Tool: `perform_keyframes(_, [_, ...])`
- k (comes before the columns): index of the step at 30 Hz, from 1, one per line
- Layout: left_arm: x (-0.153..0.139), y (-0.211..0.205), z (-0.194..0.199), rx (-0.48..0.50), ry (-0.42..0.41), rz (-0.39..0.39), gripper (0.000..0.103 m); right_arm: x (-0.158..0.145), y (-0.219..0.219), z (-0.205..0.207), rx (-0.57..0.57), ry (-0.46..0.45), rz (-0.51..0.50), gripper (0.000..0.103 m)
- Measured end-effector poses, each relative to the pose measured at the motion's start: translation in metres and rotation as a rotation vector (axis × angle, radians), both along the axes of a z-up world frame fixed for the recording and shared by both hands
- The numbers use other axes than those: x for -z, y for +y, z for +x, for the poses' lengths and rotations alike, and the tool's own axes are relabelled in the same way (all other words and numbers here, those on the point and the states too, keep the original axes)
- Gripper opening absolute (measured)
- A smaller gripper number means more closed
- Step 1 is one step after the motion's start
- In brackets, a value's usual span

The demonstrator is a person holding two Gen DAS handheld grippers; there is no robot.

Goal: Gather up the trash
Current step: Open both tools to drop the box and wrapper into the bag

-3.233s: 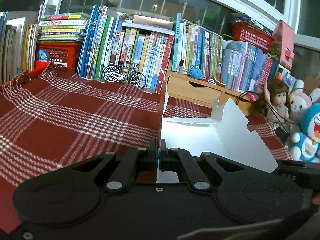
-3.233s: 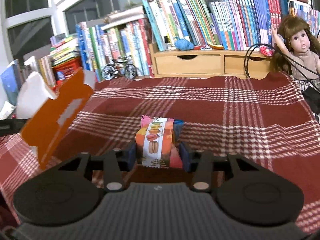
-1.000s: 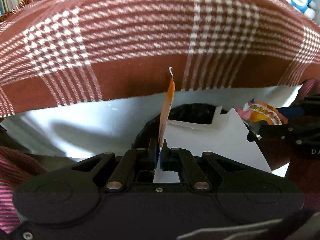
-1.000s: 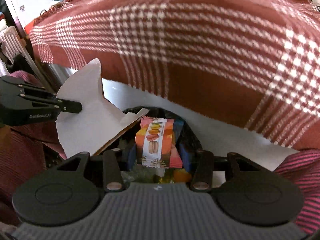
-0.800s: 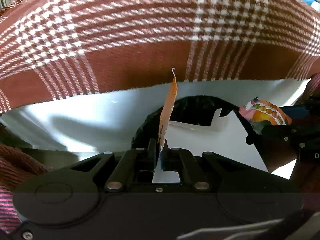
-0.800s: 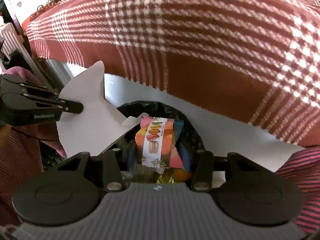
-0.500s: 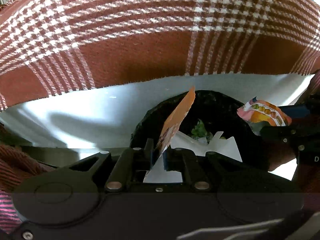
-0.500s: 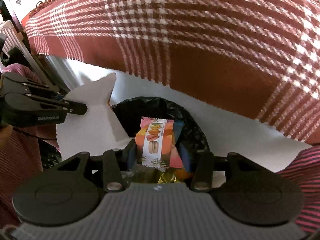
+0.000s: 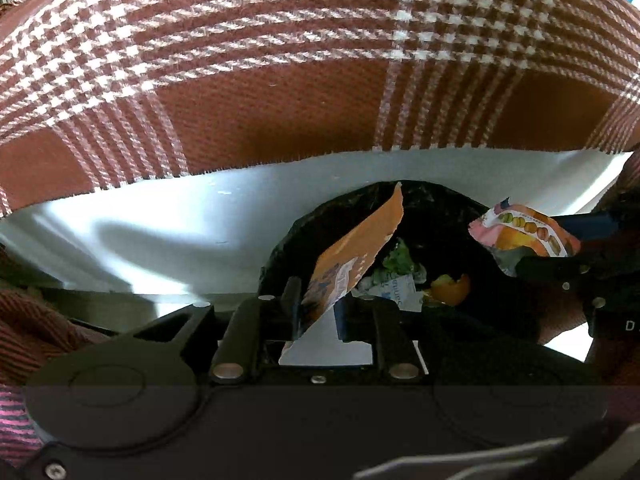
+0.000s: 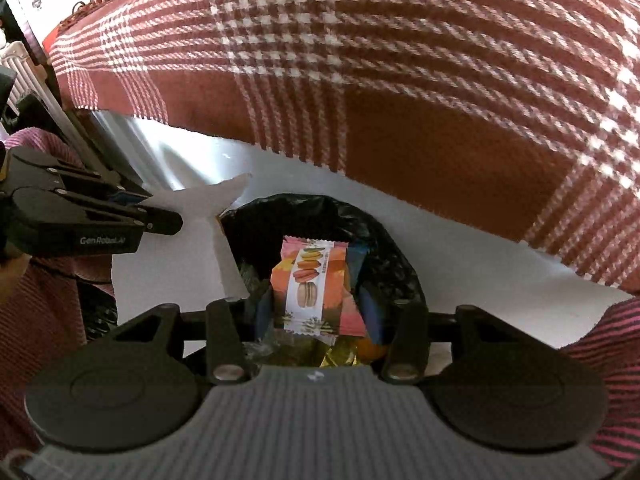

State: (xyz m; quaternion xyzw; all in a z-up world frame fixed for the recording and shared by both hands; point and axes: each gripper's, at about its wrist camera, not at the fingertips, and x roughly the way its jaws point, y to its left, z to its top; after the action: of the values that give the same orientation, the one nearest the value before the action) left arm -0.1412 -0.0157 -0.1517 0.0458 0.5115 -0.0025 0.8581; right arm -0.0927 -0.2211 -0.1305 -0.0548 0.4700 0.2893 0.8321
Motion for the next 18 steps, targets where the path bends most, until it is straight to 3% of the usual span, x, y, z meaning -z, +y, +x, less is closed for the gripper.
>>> perform_keyframes(3, [-0.002, -0.003, -0.003, -0.001, -0.007, -0.006, 0.020, 0.000, 0.000, 0.000, 0.000, -0.001, 0.000, 0.055])
perform_keyframes(5, [-0.004, -0.003, -0.003, -0.001, -0.012, -0.009, 0.033, 0.000, 0.000, 0.000, 0.001, -0.002, -0.001, 0.063])
perform_keyframes(7, [-0.006, -0.002, -0.003, 0.001, -0.021, -0.007, 0.041, -0.001, 0.001, 0.001, 0.003, -0.001, 0.005, 0.065])
perform_keyframes(11, [-0.009, -0.005, -0.002, 0.007, -0.024, 0.004, 0.051, 0.000, 0.002, 0.004, 0.013, 0.007, 0.014, 0.073])
perform_keyframes(18, [-0.011, -0.009, -0.001, 0.008, -0.016, -0.007, 0.061, 0.000, 0.002, 0.004, 0.021, 0.010, 0.022, 0.078])
